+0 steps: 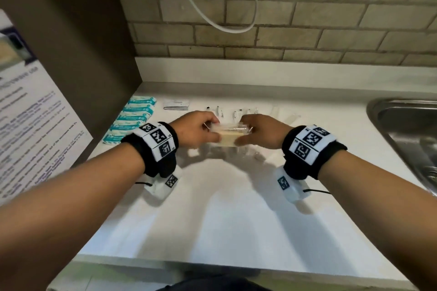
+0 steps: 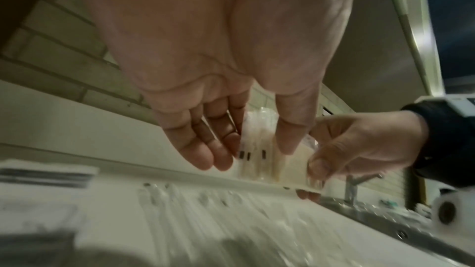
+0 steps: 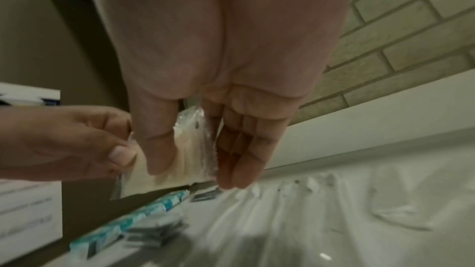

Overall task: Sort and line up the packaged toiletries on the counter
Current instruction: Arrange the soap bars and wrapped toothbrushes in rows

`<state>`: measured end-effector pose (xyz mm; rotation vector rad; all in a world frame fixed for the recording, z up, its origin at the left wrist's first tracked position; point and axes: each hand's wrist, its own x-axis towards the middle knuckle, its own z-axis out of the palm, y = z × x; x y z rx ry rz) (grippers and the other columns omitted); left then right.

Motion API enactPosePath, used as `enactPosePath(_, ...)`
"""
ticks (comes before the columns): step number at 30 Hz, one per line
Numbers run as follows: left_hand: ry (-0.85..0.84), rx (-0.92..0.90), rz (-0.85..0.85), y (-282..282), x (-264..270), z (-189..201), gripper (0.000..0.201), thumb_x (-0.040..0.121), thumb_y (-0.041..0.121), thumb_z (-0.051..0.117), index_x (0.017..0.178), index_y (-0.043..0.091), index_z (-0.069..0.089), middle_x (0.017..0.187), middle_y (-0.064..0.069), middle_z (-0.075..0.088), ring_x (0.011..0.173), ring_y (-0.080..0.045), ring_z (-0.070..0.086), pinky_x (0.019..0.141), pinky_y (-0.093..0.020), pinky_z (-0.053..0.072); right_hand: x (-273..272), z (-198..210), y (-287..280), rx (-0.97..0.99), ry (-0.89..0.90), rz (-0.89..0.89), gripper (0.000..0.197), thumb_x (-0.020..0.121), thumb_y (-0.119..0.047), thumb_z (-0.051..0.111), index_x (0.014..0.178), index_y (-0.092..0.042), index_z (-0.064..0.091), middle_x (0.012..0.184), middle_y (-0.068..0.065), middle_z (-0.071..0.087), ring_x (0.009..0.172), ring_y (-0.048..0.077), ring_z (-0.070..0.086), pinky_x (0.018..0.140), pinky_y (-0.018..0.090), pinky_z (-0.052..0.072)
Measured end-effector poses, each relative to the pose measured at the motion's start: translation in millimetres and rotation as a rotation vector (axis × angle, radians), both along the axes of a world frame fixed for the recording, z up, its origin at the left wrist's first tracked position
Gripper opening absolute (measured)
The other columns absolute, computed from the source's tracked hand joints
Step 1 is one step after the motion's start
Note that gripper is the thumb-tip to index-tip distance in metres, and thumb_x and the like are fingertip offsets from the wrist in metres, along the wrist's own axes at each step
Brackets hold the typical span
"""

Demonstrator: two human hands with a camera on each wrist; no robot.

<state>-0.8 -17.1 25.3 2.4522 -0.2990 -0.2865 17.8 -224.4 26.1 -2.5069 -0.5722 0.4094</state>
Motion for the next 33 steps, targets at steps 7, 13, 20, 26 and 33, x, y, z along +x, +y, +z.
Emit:
enactPosePath(7,0.073,-0.154,0.149,77.5,49.3,22.6,0.039,0.080,0.026,0.079,0.112,0.014,0.059,0.093,-0.009,0.071,0.081,-0.022,0.066,0.088,-0.043,0.053,59.8,8.5,72.5,0.359,0.168,-0.084,0.039,0.079,-0.016,0.077,0.107,-0.010,0.052,0.073,0.007,0.060,0.070,0.024,0.060,0.079,0.044,0.055)
enactPosePath(13,0.179,-0.202,0.322,123.2,94.4,13.5,0.039,0.080,0.017,0.078,0.109,0.008,0.053,0.086,-0.012,0.070,0.070,-0.022,0.065,0.075,-0.034,0.056,104.5,4.0,130.2,0.265,0.314,-0.107,0.035,0.084,-0.017,0.073,0.110,-0.007,0.051,0.078,0.009,0.065,0.064,0.020,0.061,0.069,0.030,0.057)
enactPosePath(20,0.347,-0.007,0.294,146.6,125.6,-9.9,0.018,0.082,0.017,0.074,0.090,0.003,0.065,0.073,-0.015,0.069,0.057,-0.020,0.058,0.058,-0.025,0.049,143.7,-26.9,174.6,0.064,0.474,-0.114,0.023,0.083,-0.020,0.073,0.074,-0.004,0.059,0.072,0.012,0.064,0.061,0.019,0.061,0.073,0.029,0.057)
enactPosePath(26,0.421,-0.044,0.341,154.4,146.4,-28.2,0.015,0.081,0.014,0.074,0.087,0.002,0.066,0.077,-0.018,0.067,0.067,-0.024,0.060,0.072,-0.037,0.054,159.9,-41.2,188.5,-0.001,0.509,-0.133,0.025,0.084,-0.019,0.072,0.066,-0.006,0.060,0.047,0.000,0.063,0.042,0.009,0.061,0.055,0.019,0.055)
enactPosePath(33,0.457,0.021,0.337,155.1,154.7,-36.3,0.018,0.083,0.012,0.071,0.089,-0.004,0.072,0.070,-0.013,0.068,0.055,-0.019,0.059,0.059,-0.026,0.054,160.8,-47.5,194.8,-0.032,0.525,-0.127,0.024,0.083,-0.022,0.073,0.066,-0.009,0.062,0.056,0.002,0.064,0.051,0.012,0.063,0.059,0.024,0.057)
